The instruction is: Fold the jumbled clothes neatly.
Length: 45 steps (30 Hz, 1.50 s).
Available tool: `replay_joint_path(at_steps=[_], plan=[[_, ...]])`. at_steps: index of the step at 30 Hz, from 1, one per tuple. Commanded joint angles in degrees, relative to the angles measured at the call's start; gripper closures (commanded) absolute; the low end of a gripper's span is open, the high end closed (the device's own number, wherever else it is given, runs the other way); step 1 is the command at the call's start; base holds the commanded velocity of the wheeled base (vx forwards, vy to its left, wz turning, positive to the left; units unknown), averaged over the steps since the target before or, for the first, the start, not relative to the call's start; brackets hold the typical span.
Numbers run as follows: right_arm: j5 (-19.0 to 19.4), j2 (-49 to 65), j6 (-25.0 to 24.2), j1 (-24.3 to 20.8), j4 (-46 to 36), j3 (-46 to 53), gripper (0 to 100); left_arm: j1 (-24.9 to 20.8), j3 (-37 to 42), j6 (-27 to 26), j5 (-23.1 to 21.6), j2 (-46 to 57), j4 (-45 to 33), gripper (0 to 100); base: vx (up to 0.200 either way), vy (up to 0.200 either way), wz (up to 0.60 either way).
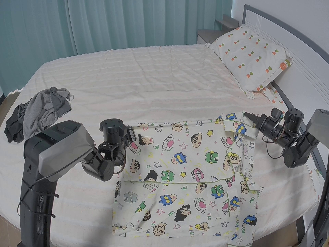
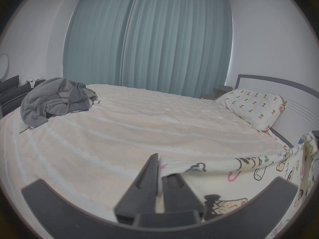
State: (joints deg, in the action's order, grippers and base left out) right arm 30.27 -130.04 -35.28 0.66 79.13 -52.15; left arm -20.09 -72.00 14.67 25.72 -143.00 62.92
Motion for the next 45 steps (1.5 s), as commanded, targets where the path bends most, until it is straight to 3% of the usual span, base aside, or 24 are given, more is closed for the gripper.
replay_joint_path(at_steps=[1, 4, 7, 8, 12, 16, 21, 26, 30, 38, 39, 40, 41, 43, 45], plan=[[-3.02, -7.25, -0.58, -0.13, 0.32, -6.12, 0, 0.58, -6.14, 0.10, 0.03, -5.80, 0.01, 0, 0.000, 0.000, 0.00], [-7.77, -8.83, -2.69, -0.13, 0.24, -11.48, 0, 1.37, -10.27, -0.16, 0.12, -7.65, 0.01, 0, 0.000, 0.000, 0.00], [-8.91, -8.92, -4.01, -0.13, 0.24, -12.71, 0, 1.63, -11.67, -0.34, 0.47, -8.18, 0.01, 0, 0.000, 0.000, 0.00], [-10.32, -8.39, -9.46, -0.13, 0.24, -14.56, 0, 2.42, -14.75, -0.43, 1.52, -9.23, -0.16, 0, 0.000, 0.000, 0.00], [-10.49, -6.19, -17.19, 0.31, -0.99, -14.21, 0, 3.39, -15.72, -0.43, 1.88, -8.97, 0.01, 0, 0.000, 0.000, 0.00], [-10.58, -5.31, -19.39, 0.48, -8.90, -14.82, 0, 3.83, -14.57, -0.34, 2.49, -6.86, 0.01, 0, 0.000, 0.000, 0.00], [-10.58, -4.26, -21.32, 1.89, -12.95, -14.91, 0, 3.92, -10.44, 0.36, 2.49, -1.50, 0.10, 0, 0.000, 0.000, 0.00], [-10.32, -0.30, -17.45, 4.09, -25.69, -14.65, 0, 3.92, -3.15, 4.85, 2.05, 7.56, 0.19, 0, 0.000, 0.000, 0.00], [-10.41, 0.75, -13.32, 4.88, -30.53, -14.03, 0, 4.01, 2.21, 7.92, 0.82, 13.53, 0.19, 0, 0.000, 0.000, 0.00], [-10.23, 0.40, -1.90, 6.29, -32.99, -10.34, 0, 3.22, 16.71, 16.45, -5.60, 26.72, 0.01, 0, 0.000, 0.000, 0.00], [-9.00, 0.66, 1.35, 6.29, -32.20, -8.14, 0, 3.04, 20.05, 17.77, -7.44, 28.91, 0.10, 0, 0.000, 0.000, 0.00], [-9.00, 0.66, 1.35, 6.29, -32.20, -8.14, 0, 3.04, 20.05, 17.77, -7.44, 28.91, 0.10, 0, 0.000, 0.000, 0.00], [-4.34, 1.37, 4.96, 6.29, -29.82, -5.07, 0, 2.78, 24.27, 19.52, -9.81, 31.55, 0.10, 0, 0.000, 0.000, 0.00], [-1.97, 2.33, 5.40, 6.29, -27.71, -3.57, 0, 2.69, 28.23, 22.25, -11.92, 34.19, 0.19, 0, 0.000, 0.000, 0.00], [-3.73, 2.33, 5.22, 6.11, -28.50, -4.01, 0, 2.60, 31.83, 25.24, -13.42, 36.74, 0.10, 0, 0.000, 0.000, 0.00]])
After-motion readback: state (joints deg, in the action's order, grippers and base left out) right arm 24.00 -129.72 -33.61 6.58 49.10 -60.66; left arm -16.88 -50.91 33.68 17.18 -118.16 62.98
